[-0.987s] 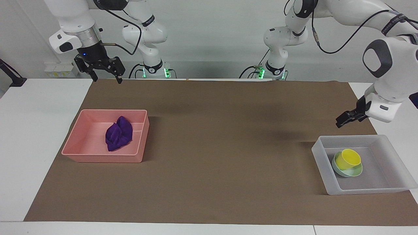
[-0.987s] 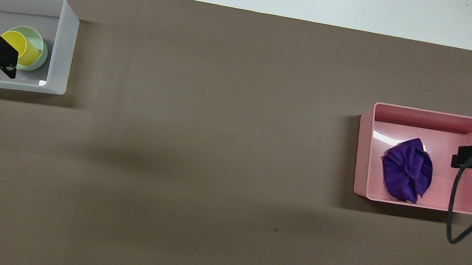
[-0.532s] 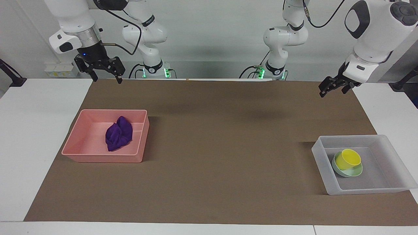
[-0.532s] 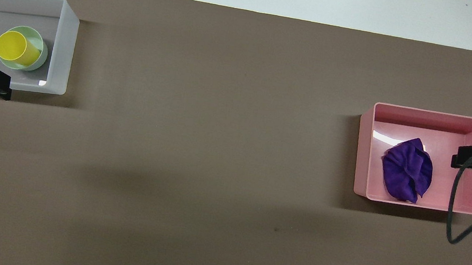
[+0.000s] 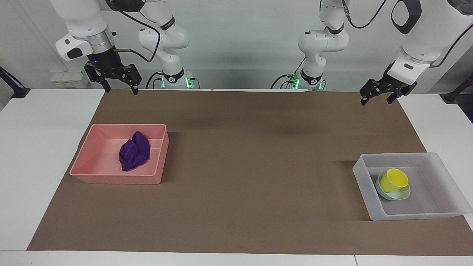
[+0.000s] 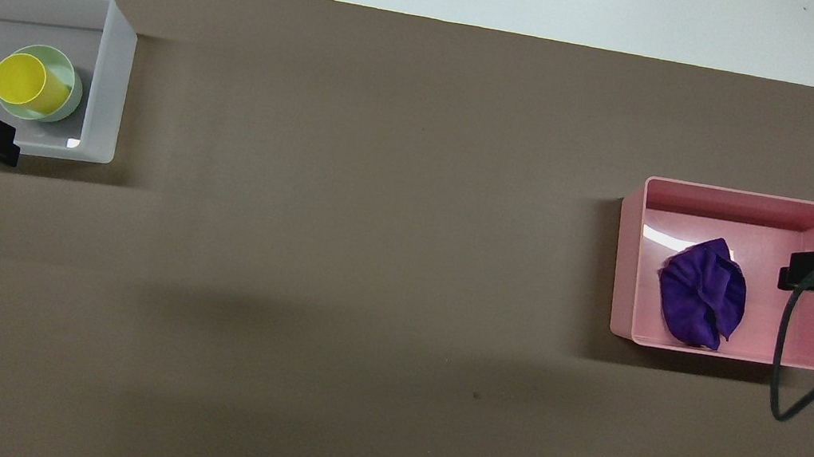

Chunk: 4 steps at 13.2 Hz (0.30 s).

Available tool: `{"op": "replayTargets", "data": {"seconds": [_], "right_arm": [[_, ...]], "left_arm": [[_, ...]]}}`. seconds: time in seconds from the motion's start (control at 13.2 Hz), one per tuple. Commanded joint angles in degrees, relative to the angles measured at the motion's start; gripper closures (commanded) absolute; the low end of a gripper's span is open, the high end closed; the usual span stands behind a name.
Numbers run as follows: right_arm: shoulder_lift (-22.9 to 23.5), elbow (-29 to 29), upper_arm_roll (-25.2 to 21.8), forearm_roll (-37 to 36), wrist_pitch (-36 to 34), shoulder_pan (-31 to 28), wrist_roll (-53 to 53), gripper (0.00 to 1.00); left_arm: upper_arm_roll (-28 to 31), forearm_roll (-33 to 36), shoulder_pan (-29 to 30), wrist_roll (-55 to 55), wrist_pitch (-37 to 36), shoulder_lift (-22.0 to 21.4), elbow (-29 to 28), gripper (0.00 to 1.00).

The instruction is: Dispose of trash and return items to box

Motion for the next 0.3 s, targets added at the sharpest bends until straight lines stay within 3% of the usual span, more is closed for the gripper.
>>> {"op": "replayTargets", "data": {"seconds": [0.0, 0.23], "right_arm": [[-1.8, -2.23, 0.28, 0.54, 1.45, -0.87, -1.51, 0.0], [-1.8, -2.23, 0.28, 0.54, 1.45, -0.87, -1.51, 0.0]], "left_arm": [[0.12, -1.03, 0.63, 0.78, 0.62, 0.34, 0.3, 0.0], [0.3, -1.03, 0.54, 0.87, 0.09, 0.25, 0.3, 0.0]]}}
